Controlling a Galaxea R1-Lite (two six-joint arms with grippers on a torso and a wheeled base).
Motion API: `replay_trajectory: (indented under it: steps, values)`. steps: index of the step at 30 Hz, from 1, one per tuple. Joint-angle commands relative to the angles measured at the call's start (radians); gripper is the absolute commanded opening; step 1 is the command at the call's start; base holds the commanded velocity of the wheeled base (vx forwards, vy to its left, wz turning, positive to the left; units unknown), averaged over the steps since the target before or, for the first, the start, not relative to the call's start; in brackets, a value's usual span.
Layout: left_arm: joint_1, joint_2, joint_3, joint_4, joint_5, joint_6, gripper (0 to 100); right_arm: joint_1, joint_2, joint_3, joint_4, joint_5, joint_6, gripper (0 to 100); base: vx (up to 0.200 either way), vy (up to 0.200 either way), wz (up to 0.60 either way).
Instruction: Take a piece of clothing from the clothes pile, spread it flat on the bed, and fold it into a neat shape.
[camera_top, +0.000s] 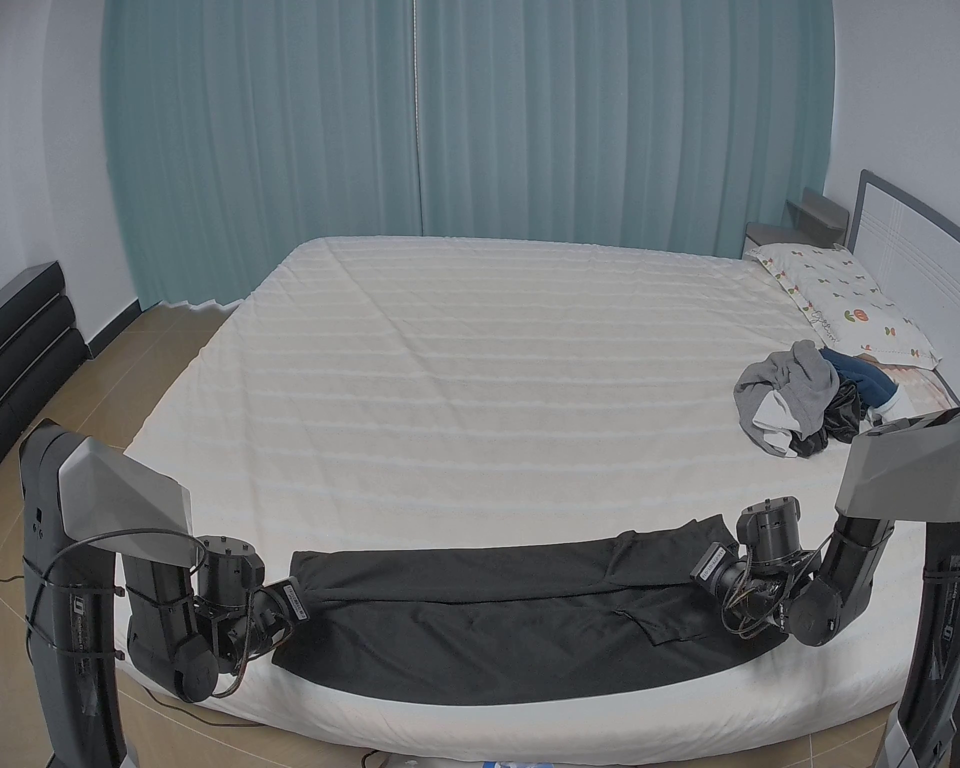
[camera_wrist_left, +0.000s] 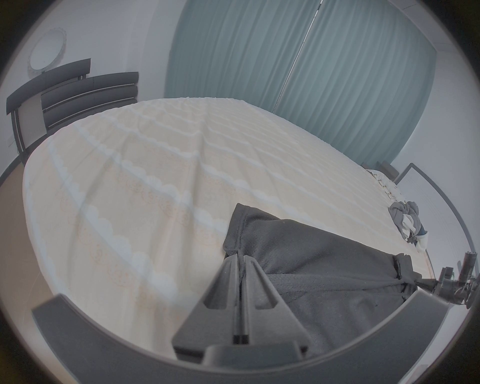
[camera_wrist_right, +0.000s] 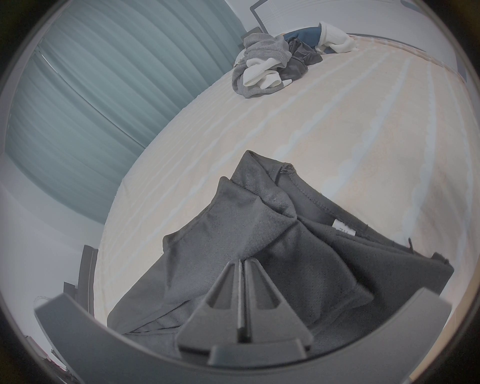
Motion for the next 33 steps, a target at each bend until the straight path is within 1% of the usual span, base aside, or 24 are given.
replay_trajectory:
  steps: [1,3,5,17,22,25,26,27,28,32,33]
  values:
    - [-0.002,-0.001,0.006,0.001,0.001,0.001,0,-0.011,-0.007,-0.002,0.0,-0.001,-0.001,0,0.0,0.0,0.0]
    - [0.0,-0.004,0.006,-0.001,0.001,0.001,0,-0.024,-0.015,-0.006,0.0,-0.001,-0.005,0,0.0,0.0,0.0]
    - [0.003,-0.026,0.004,0.001,0.0,0.001,0,-0.044,-0.03,-0.01,0.0,0.002,-0.03,0,0.0,0.0,0.0]
    - [-0.007,-0.024,0.035,0.01,0.001,0.008,0,-0.042,-0.016,-0.001,0.0,0.008,-0.035,0,0.0,0.0,0.0]
    - [-0.01,-0.02,0.069,0.01,-0.002,0.069,0,-0.039,-0.012,-0.001,0.009,0.008,-0.038,0,0.0,0.0,0.0]
    - [-0.011,-0.018,0.072,0.01,-0.007,0.072,0,-0.037,0.007,0.001,0.008,0.007,-0.039,0,0.0,0.0,0.0]
    - [-0.019,-0.017,0.076,0.01,-0.007,0.074,0,-0.036,0.016,0.001,0.0,0.005,-0.044,100,0.0,0.0,0.0]
    - [-0.019,-0.017,0.078,0.01,-0.007,0.072,0,-0.036,0.016,0.001,0.0,0.005,-0.042,100,0.0,0.0,0.0]
    - [-0.022,-0.02,0.084,0.01,-0.007,0.074,100,-0.037,0.008,0.004,0.0,0.008,-0.044,100,0.0,0.0,0.0]
    - [-0.022,-0.035,0.093,0.007,-0.007,0.077,100,-0.042,-0.035,0.024,-0.002,0.01,-0.041,100,0.0,0.0,0.0]
    - [-0.016,-0.058,0.093,0.007,-0.007,0.08,100,-0.051,-0.091,0.041,-0.002,0.011,-0.035,100,0.0,0.0,0.0]
